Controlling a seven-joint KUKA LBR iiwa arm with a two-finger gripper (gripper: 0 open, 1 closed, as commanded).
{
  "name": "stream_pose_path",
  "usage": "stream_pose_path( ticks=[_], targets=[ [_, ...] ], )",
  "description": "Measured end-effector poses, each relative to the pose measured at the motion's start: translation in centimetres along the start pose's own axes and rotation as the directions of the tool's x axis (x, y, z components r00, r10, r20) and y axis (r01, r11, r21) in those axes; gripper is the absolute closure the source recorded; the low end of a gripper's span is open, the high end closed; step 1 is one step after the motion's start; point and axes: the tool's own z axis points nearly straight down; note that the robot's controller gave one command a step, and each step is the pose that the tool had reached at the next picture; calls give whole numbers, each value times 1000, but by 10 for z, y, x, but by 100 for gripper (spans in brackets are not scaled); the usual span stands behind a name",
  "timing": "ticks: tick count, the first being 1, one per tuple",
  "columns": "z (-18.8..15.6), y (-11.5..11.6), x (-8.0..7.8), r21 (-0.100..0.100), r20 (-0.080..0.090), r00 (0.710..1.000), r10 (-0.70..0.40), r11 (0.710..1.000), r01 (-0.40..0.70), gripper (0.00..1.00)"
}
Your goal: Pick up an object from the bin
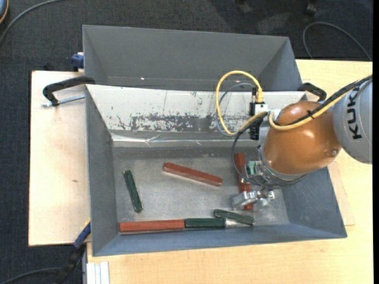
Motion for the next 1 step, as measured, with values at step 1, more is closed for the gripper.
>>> stream_pose_path(
  ticks=[1],
  targets=[
    [0, 0, 0, 0, 0, 1000, 0, 1000, 0, 100]
  ],
)
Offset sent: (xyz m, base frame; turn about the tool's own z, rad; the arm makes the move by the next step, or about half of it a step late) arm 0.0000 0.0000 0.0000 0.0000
